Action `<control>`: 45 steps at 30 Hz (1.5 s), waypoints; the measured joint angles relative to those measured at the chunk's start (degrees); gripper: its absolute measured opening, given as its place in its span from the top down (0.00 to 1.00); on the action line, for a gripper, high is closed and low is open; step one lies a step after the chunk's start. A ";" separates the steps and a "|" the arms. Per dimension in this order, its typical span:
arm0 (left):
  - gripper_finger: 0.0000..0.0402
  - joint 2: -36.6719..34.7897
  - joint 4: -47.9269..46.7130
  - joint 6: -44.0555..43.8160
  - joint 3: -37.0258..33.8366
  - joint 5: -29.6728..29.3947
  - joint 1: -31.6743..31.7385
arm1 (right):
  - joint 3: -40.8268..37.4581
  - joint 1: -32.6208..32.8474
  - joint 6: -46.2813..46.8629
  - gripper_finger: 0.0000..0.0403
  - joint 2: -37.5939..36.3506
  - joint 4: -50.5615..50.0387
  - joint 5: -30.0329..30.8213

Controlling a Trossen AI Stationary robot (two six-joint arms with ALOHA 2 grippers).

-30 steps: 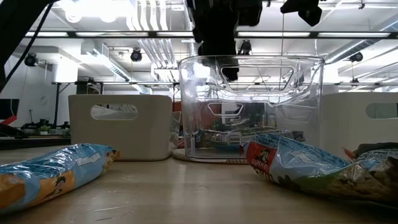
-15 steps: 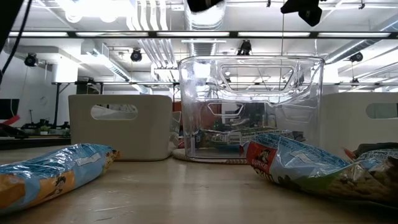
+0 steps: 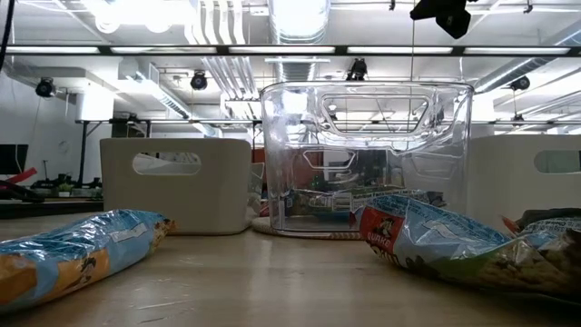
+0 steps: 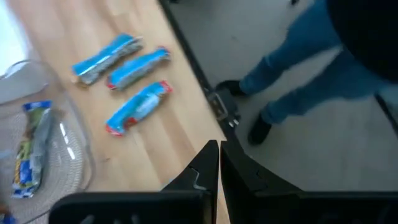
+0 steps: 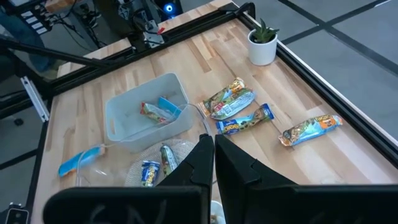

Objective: Pick and place Granola Bars by type
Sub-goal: Put the yellow granola bar into the white bin

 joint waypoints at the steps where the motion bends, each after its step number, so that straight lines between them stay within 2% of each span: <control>1: 1.00 -0.11 -0.77 1.53 0.00 0.00 -0.73 | 0.00 0.00 0.00 0.98 0.00 0.00 -0.08; 4: 1.00 -0.15 -4.28 4.45 -0.08 -0.85 -2.40 | 0.00 0.28 0.00 0.98 -0.02 0.00 -0.95; 9: 1.00 -0.15 -6.97 3.86 -0.15 -4.52 -2.96 | 0.00 2.83 0.04 0.98 -0.09 0.07 -1.77; 18: 1.00 -0.15 -7.88 7.04 -1.34 -4.54 -2.91 | 0.00 6.73 2.66 0.98 -0.09 0.59 -1.12; 30: 1.00 -0.15 -8.88 13.88 -4.78 -4.06 -2.78 | 0.00 7.23 4.88 0.98 0.02 0.57 1.99; 34: 1.00 -0.29 -7.94 11.71 -6.08 -3.98 -2.48 | 0.00 7.19 10.55 0.98 1.21 0.67 4.26; 40: 1.00 -6.04 -2.27 9.07 -10.82 -4.20 0.73 | 1.23 7.01 12.03 0.98 6.11 1.50 4.47; 45: 1.00 -14.52 3.03 7.05 -19.50 -8.77 5.15 | 6.97 5.05 11.56 0.98 12.19 0.82 4.48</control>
